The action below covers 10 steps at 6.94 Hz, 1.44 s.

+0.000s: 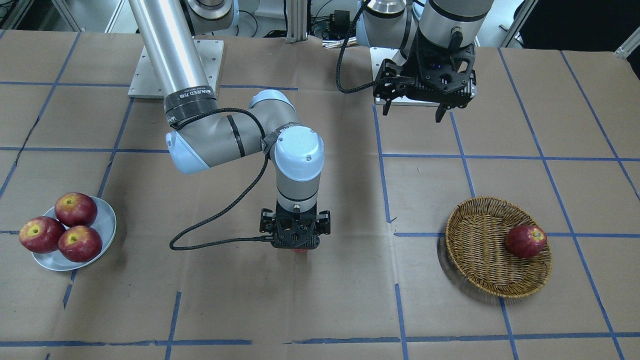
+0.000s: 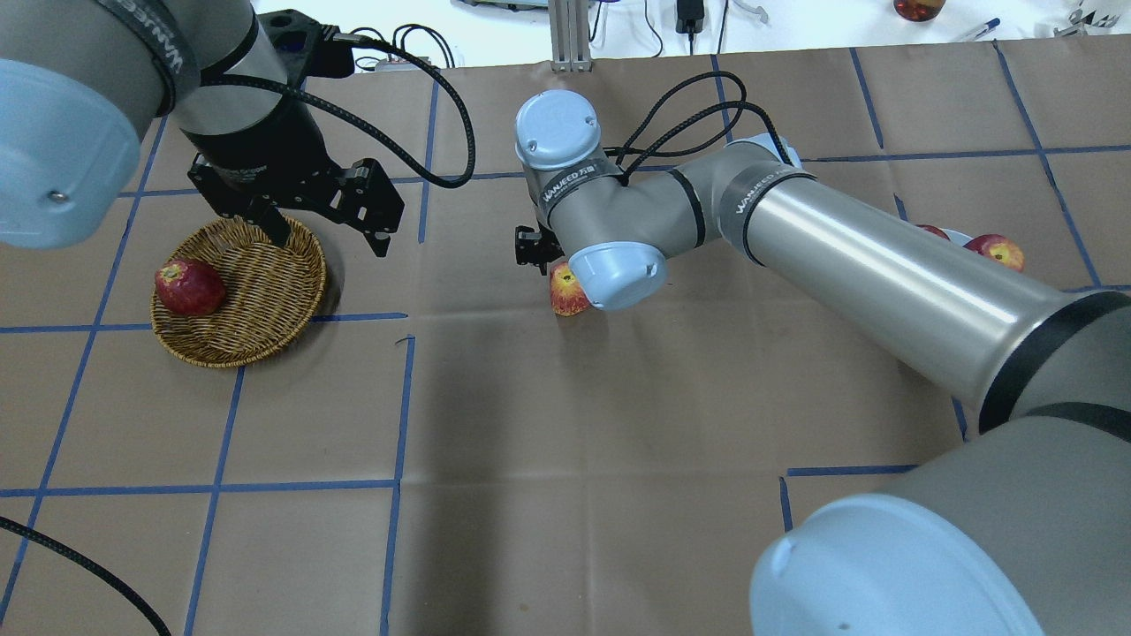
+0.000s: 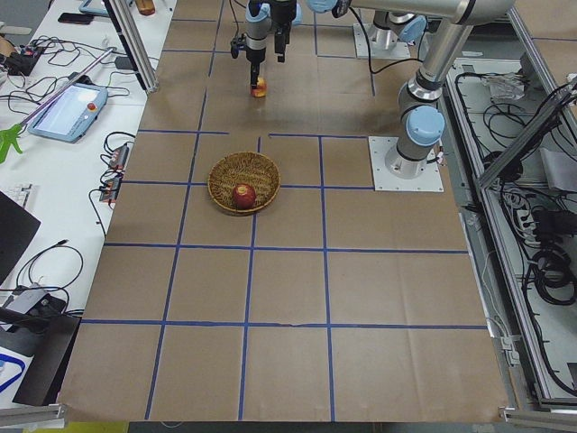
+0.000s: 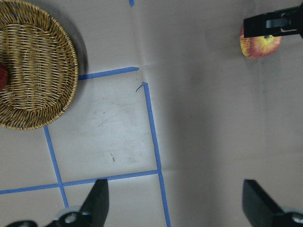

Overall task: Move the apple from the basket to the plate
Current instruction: 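Close the right gripper on the apple and lift it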

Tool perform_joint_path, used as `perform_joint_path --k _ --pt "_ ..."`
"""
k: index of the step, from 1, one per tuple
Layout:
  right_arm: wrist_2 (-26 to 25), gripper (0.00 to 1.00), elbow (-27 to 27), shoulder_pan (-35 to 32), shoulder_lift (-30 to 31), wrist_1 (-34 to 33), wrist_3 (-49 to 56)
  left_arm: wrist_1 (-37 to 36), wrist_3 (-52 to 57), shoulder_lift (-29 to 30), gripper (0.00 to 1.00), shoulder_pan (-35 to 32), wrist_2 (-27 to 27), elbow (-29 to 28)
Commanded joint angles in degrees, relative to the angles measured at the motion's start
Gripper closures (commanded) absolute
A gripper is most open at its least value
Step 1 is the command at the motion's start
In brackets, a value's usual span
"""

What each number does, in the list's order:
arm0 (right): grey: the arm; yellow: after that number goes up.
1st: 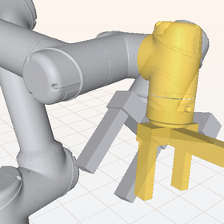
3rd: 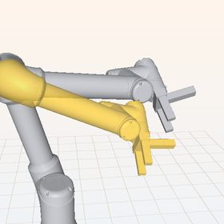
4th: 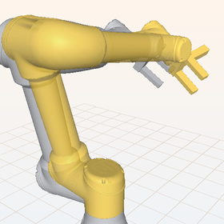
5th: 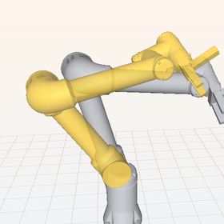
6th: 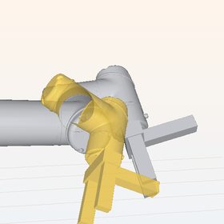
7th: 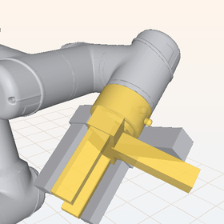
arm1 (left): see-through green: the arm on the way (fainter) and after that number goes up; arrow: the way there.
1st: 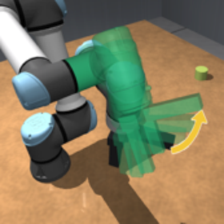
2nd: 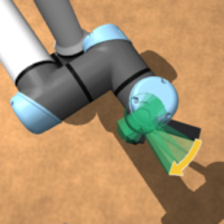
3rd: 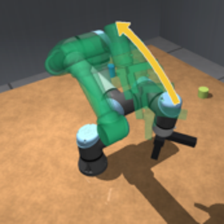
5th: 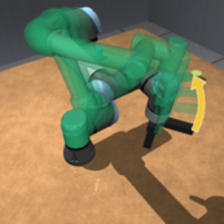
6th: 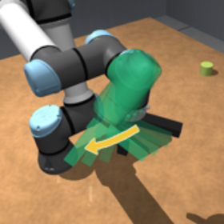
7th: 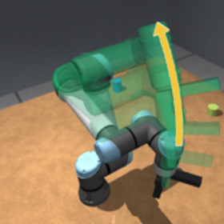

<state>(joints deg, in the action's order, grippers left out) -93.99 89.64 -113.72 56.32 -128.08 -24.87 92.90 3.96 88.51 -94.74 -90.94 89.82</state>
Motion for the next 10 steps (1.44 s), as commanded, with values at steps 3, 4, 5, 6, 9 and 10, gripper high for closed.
perform_joint_path --k 3,4,5,6,9,10 --pt "0.2 0.34 0.3 -0.8 -1.6 -0.4 0.2 0.0 0.0 0.0 0.01 0.0 0.1 0.0" --pt "0.0 0.43 0.3 -0.8 -1.6 -0.4 0.3 0.0 0.0 0.0 0.01 0.0 0.1 0.0" --pt "-0.1 0.50 0.2 -0.8 -1.3 -0.4 0.3 0.0 0.0 0.0 0.01 -0.1 0.1 0.0" --pt "-0.2 0.51 -0.1 -0.7 -0.5 -0.4 0.2 0.0 0.0 0.0 0.01 -0.1 0.1 0.0" --pt "-0.1 0.50 0.3 6.0 11.8 8.4 4.0 0.0 0.0 0.0 0.01 0.0 0.1 0.0" --pt "-0.1 0.50 1.1 12.1 16.1 13.1 11.4 0.0 0.0 0.0 0.01 -0.1 0.1 0.0"
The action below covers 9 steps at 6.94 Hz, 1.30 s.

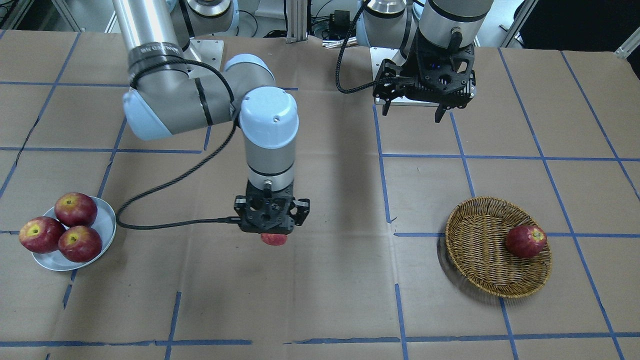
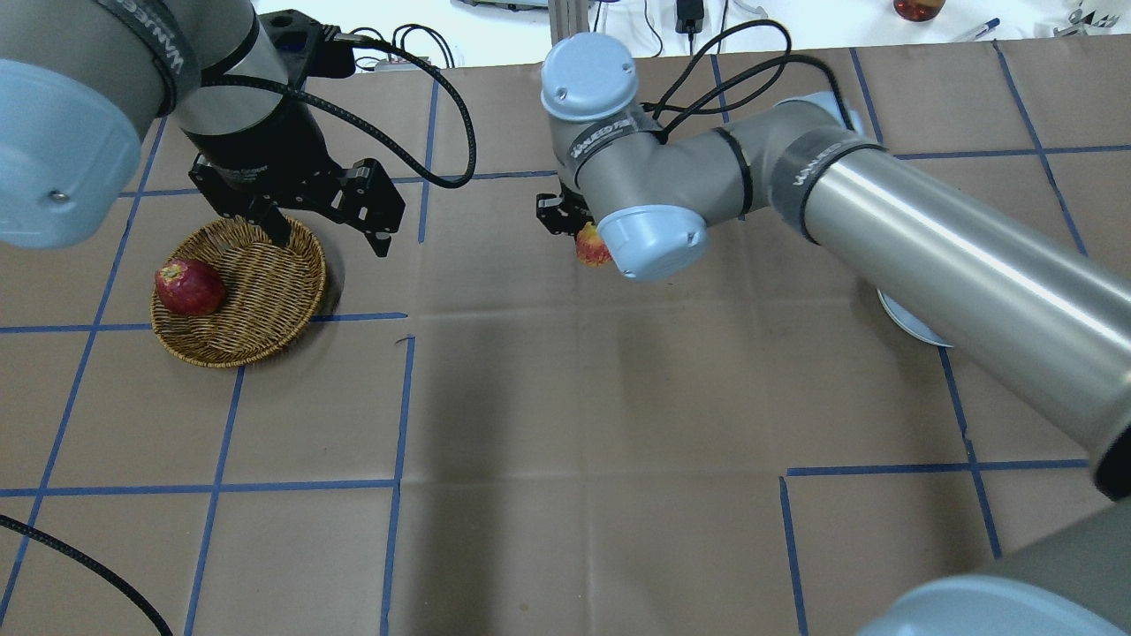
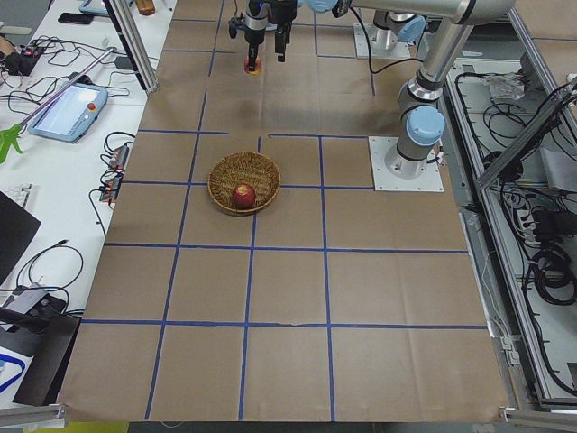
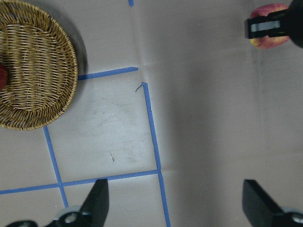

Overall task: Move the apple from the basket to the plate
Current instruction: 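Carry the apple with the right gripper over the white plate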

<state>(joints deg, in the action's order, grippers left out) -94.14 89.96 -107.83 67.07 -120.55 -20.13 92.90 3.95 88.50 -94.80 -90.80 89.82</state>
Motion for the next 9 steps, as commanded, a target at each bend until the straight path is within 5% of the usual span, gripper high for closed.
perform_joint_path --k 1,5,9 --pt "0.0 0.50 2.6 12.5 9.2 7.8 15.7 0.0 0.0 0.0 0.01 0.1 0.1 0.0" --pt "1.3 0.50 10.8 37.2 13.8 6.0 50.2 0.0 -0.1 0.0 0.01 0.0 0.0 0.0" --pt "4.1 0.50 15.9 43.1 8.0 -6.7 60.5 0.0 -0.1 0.1 0.01 0.0 -0.1 -0.1"
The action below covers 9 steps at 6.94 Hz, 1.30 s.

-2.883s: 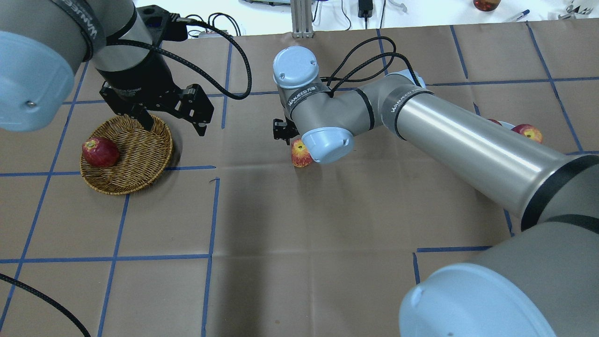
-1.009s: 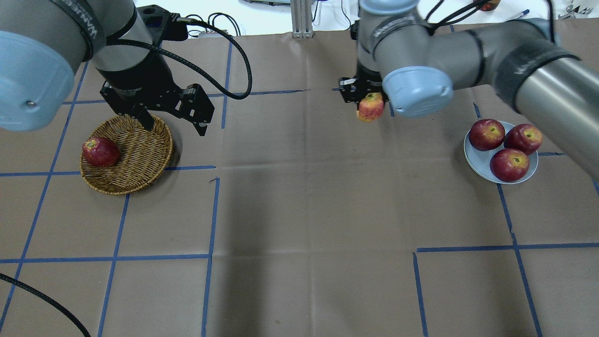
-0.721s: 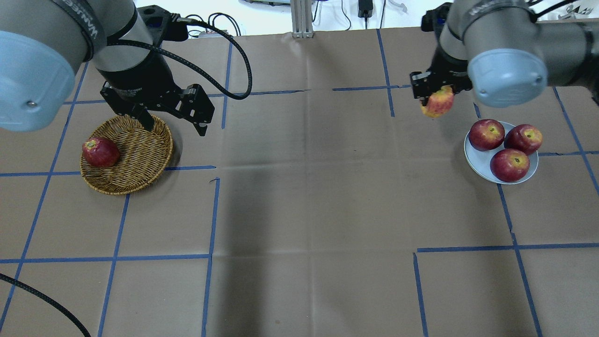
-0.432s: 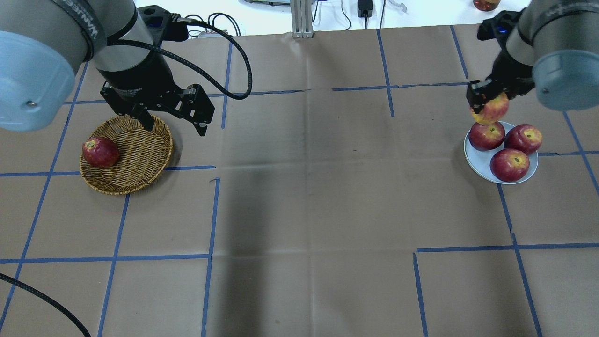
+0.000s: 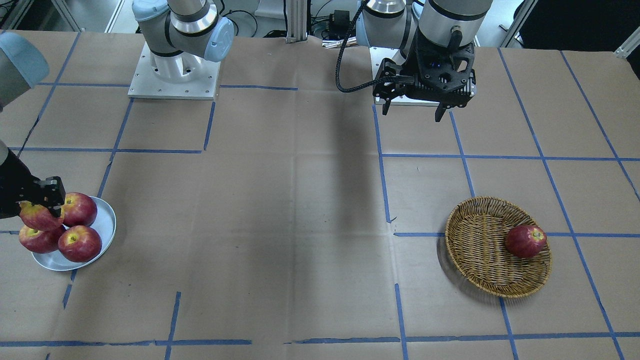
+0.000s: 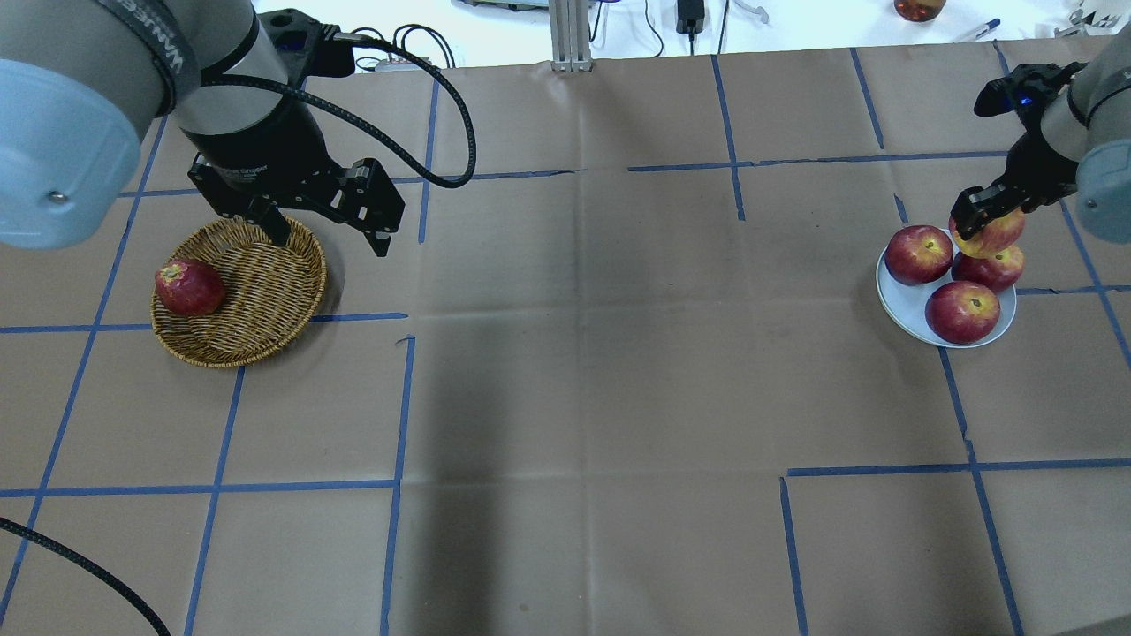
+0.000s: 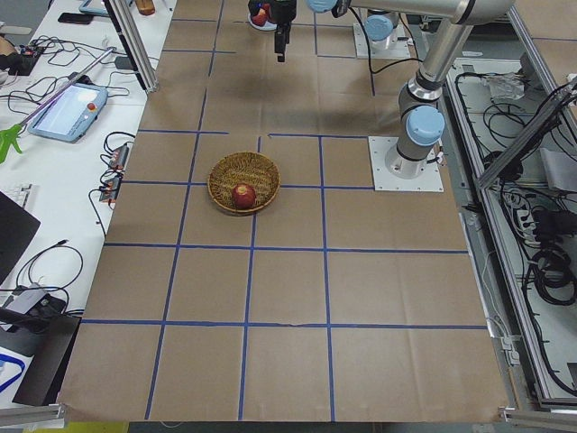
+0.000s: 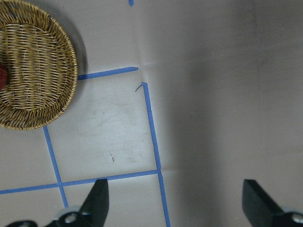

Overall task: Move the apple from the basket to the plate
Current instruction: 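Lower the apple onto the plate beside the other apples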

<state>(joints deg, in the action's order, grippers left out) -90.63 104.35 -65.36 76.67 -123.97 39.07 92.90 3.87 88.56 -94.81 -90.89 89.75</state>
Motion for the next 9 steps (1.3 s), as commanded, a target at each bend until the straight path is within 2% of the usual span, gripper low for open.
perform_joint_path --k 1,3,8,9 --pt "0.6 0.50 2.1 0.8 -1.8 -3.3 1.5 0.0 0.0 0.0 0.01 0.0 0.0 -0.1" --pt "0.7 0.50 2.5 3.3 -2.6 -3.3 3.1 0.0 -0.1 0.0 0.01 0.0 0.0 0.0" --pt "2.4 0.47 2.5 2.8 -2.6 -3.0 3.1 0.0 -0.1 0.0 0.01 0.1 0.0 0.0" --pt "2.4 0.10 2.5 2.9 -2.8 -3.3 3.4 0.0 0.0 0.0 0.01 0.0 -0.1 0.0"
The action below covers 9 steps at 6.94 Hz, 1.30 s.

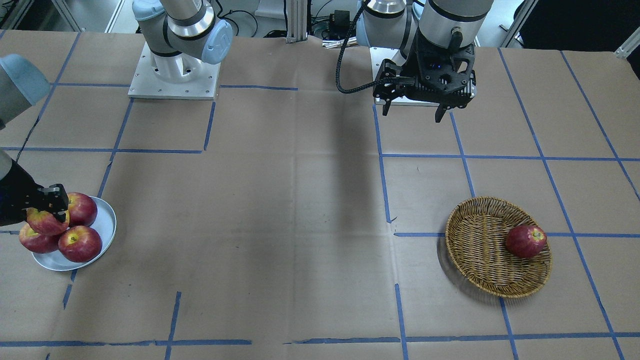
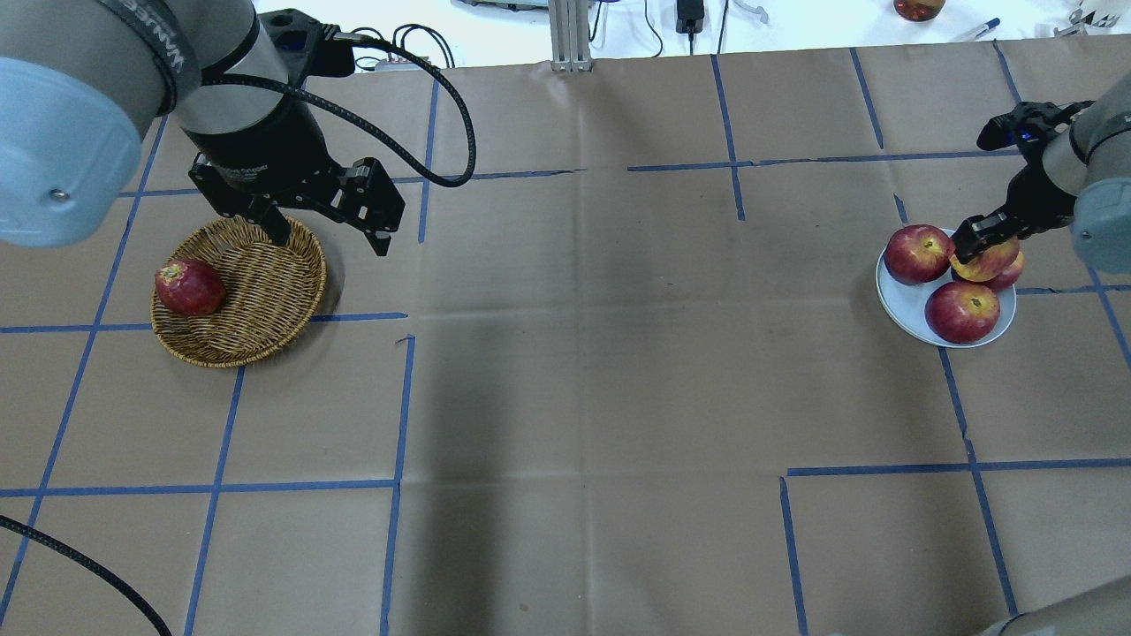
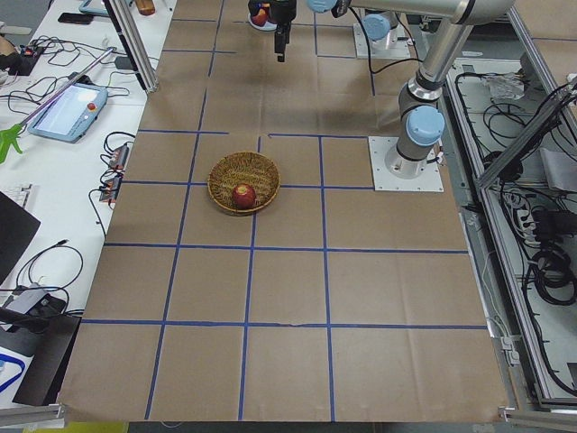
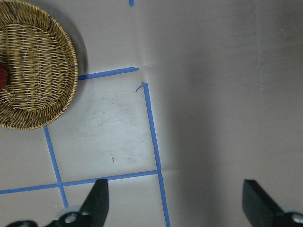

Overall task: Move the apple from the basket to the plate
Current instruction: 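Open the right gripper and raise it away from the plate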

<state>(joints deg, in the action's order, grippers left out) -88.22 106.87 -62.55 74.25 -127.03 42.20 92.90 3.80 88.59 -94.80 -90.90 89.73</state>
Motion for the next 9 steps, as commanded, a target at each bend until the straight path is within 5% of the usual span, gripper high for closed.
perform_joint_path --k 1,4,9 --pt "-0.6 0.00 -0.2 0.1 -0.6 -0.2 0.2 0.0 0.1 0.0 0.01 0.0 -0.1 0.0" --pt "0.1 0.00 -3.8 -1.7 3.9 2.1 -0.5 0.0 0.0 0.0 0.01 0.1 -0.1 0.0" --pt "-0.2 0.00 -8.6 -15.6 16.9 27.1 -22.5 0.0 0.1 0.0 0.01 0.0 -0.1 0.0"
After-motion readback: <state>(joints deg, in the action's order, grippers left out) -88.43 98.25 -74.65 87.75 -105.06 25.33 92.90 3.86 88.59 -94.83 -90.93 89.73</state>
